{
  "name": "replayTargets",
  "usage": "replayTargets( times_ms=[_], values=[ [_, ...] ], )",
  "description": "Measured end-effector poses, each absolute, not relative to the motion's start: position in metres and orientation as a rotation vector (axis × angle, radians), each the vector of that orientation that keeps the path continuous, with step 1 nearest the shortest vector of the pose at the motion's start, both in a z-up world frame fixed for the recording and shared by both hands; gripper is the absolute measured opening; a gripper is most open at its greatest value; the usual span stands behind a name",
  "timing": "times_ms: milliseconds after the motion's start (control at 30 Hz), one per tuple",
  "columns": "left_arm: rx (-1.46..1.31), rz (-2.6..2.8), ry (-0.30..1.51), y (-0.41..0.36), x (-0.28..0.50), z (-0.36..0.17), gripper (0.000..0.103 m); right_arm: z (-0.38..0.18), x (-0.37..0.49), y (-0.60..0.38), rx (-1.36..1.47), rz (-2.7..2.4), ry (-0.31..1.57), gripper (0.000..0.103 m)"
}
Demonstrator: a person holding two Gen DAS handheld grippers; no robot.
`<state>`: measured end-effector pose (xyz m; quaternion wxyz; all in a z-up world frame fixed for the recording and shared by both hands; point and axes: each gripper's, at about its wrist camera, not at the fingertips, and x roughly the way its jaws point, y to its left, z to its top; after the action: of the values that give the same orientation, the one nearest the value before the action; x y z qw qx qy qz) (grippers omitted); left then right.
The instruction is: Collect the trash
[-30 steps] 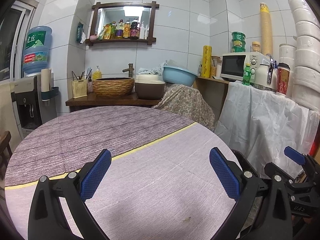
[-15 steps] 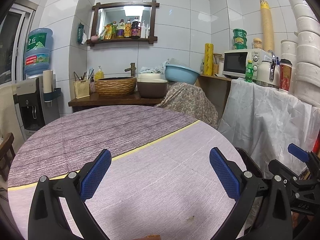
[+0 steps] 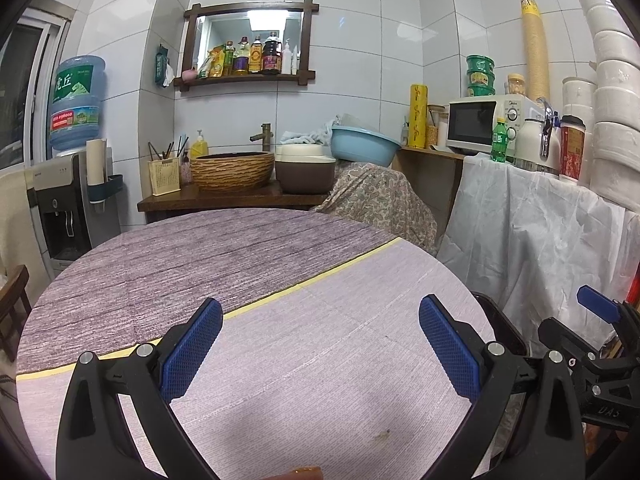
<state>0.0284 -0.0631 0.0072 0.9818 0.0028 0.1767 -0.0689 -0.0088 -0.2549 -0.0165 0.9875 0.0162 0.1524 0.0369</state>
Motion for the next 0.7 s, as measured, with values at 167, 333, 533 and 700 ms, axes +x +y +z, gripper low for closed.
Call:
replayTargets(
  times_ms=[167,333,533,700],
  values=[
    [0.008,-0.140,0.358,-0.0637,0.0282,0.0064,0.097,-0.0166,-0.0087,-0.2548,0.031,0.074,0.307,0.097],
    [0.007,-0.140,0.359,-0.0639,0.0279,0.0059,0.098,-0.0163,-0.0087,-0.2545,0.032,0.074,0.307,0.097],
    [0.009,-0.143,0.360,-0.0642,0.0279,0.0050,0.097,-0.0161,-0.0086,-0.2549,0.033,0.074,0.307,0.097],
    [0.002,-0.152,0.359,-0.0624,0.0271,0.0030,0.098,-0.0170,-0.0081,-0.2565,0.033,0.074,0.308,0.097]
  ],
)
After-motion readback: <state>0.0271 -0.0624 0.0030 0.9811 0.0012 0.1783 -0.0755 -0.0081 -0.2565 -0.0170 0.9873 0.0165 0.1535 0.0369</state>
